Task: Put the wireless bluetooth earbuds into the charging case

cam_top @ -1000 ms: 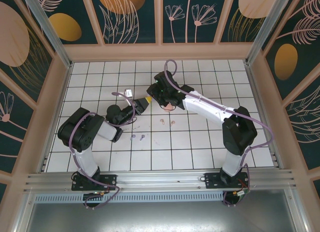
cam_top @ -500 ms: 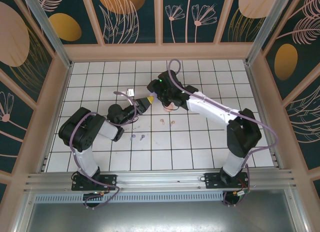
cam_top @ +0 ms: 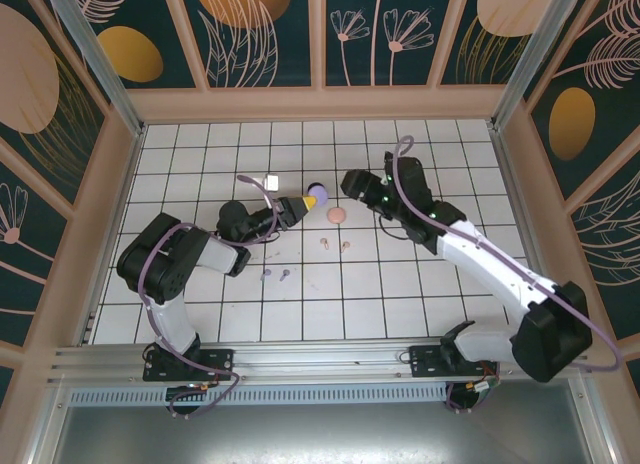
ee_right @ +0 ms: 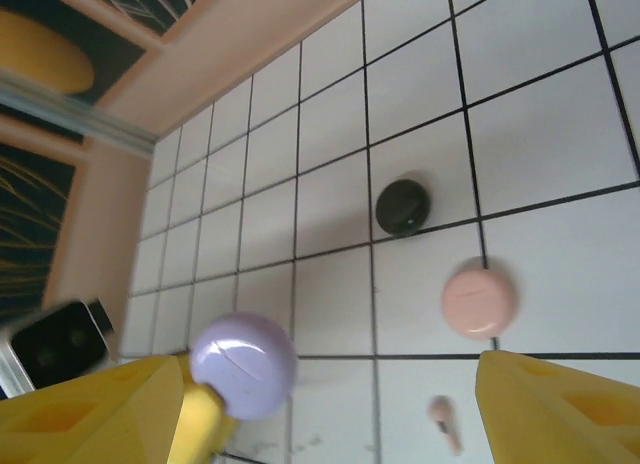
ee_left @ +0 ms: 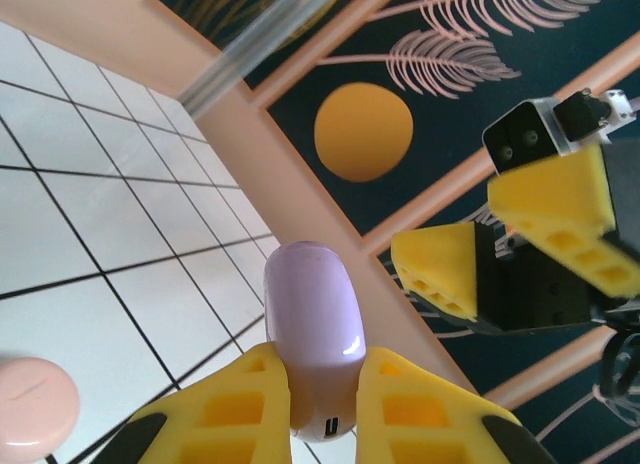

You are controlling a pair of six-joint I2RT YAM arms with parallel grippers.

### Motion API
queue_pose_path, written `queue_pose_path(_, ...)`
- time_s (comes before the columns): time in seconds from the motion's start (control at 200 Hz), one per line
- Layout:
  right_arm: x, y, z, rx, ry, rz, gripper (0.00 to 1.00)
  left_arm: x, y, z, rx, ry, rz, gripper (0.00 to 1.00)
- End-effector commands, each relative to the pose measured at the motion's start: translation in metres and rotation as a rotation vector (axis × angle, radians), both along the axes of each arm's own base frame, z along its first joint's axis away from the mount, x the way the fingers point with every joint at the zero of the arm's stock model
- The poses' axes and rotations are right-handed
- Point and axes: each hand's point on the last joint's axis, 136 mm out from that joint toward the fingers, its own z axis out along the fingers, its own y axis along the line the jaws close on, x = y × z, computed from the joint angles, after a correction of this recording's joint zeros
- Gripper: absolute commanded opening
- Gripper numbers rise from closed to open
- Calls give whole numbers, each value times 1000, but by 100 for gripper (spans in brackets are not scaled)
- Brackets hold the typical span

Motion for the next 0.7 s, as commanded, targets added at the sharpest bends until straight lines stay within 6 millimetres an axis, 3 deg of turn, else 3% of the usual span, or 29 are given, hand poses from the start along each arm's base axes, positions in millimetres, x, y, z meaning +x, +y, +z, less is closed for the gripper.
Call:
queue_pose_path(0.0,-19,13,28,-50,-239,247,77,-16,-10,21,2,-81,-110,0)
queue_pose_path(0.19,-32,27,23,-51,-266,394,77,-28,-15,30,20,-102,-189,0)
queue_pose_path(0.355,-27,37,14,-41,-248,429,76,-31,-15,30,50,-108,-199,0)
queue_pose_path(0.395,-26,39,13,-40,-244,433,75,-34,-14,42,43,-136,-198,0)
queue_pose_path(0.696,-21,50,1,-42,-213,448,73,-33,-14,44,49,-141,-201,0)
